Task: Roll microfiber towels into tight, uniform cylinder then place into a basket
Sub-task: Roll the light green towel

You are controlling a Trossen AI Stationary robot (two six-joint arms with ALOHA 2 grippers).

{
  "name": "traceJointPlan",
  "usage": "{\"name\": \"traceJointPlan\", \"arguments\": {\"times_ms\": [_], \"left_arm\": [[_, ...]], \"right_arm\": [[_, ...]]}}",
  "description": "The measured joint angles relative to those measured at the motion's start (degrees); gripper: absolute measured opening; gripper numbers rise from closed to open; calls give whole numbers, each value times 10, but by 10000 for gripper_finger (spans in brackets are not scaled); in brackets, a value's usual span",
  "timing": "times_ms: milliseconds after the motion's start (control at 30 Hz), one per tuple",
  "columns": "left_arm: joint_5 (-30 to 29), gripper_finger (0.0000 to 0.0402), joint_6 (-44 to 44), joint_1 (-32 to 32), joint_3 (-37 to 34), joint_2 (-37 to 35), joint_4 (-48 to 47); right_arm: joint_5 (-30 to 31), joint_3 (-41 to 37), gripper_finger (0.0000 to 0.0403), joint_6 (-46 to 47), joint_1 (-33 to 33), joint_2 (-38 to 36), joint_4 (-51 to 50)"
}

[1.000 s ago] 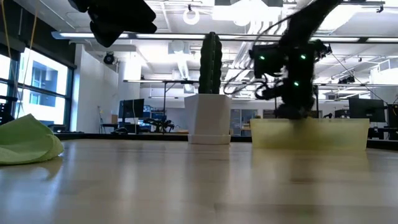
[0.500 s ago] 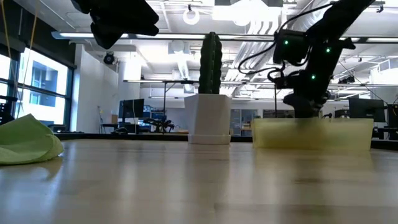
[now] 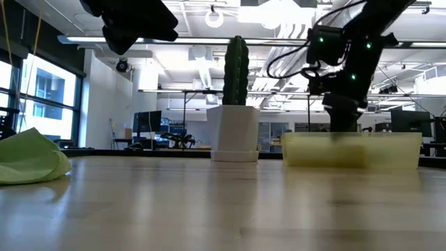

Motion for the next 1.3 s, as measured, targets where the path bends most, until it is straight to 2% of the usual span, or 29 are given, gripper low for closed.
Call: {"name": "traceJointPlan", "arguments": {"times_ms": [100,233,400,500,600,700,833,967,1100,1300], "left_arm": [[1,92,-9,10,0,0,-10],[27,92,-83,30,0,0,-65],[170,92,-241,48,0,0,-219],[248,92,-339,33,0,0,-325],[282,92,-431,7,0,0,-399],[291,92,-500,-20,0,0,-445],[284,92,-562,-37,-11,22,-470],[327,92,-621,-41,-21,57,-469],[374,92,-627,-42,-21,96,-462],[394,92,-603,-41,-11,134,-447]], "right_arm": [[2,39,201,-5,0,0,-51],[3,100,186,-8,6,-1,-95],[-15,153,170,-15,34,-1,-96],[-31,172,164,-15,62,-1,-82],[-34,179,161,-12,93,-1,-61],[-34,179,161,-11,123,-1,-36],[-32,179,161,0,153,-1,-23],[-30,179,161,27,173,-1,-25],[-30,179,161,45,186,-1,-26],[-31,179,161,87,199,-1,-38]]}}
